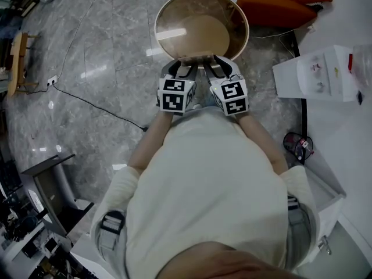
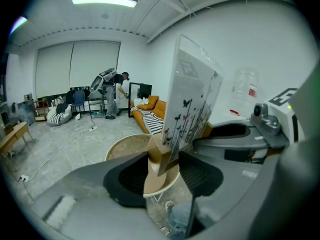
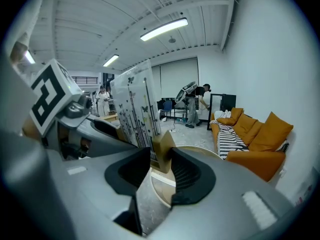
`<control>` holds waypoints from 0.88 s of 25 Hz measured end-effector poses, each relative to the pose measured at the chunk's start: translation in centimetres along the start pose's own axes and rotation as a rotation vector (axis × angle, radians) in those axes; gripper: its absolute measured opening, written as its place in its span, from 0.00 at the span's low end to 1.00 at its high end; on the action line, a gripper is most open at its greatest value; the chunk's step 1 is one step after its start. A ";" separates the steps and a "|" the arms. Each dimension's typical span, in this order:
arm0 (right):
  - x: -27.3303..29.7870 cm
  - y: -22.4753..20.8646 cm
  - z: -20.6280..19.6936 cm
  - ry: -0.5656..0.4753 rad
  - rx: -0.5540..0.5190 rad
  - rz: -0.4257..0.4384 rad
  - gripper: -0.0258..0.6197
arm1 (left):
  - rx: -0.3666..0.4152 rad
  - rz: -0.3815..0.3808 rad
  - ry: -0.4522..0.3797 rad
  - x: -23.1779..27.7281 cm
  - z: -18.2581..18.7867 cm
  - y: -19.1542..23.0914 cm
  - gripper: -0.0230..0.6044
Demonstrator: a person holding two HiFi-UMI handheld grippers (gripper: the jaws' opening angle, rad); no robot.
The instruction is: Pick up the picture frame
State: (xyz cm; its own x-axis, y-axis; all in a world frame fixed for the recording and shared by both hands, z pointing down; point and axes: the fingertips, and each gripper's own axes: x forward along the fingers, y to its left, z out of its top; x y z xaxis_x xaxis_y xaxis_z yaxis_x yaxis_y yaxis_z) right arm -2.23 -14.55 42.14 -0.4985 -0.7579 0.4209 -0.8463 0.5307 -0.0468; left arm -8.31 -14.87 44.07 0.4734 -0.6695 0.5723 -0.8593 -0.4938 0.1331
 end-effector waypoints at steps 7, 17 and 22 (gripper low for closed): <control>0.3 0.0 0.1 0.011 -0.003 0.007 0.24 | -0.011 0.000 0.003 0.1 -0.1 0.3 0.34; 0.4 0.0 -0.4 0.017 -0.005 0.008 0.23 | -0.020 -0.009 0.010 0.3 -0.5 0.3 0.34; 0.6 0.0 -0.4 0.016 -0.004 0.004 0.23 | -0.014 -0.010 0.014 0.5 -0.5 0.5 0.34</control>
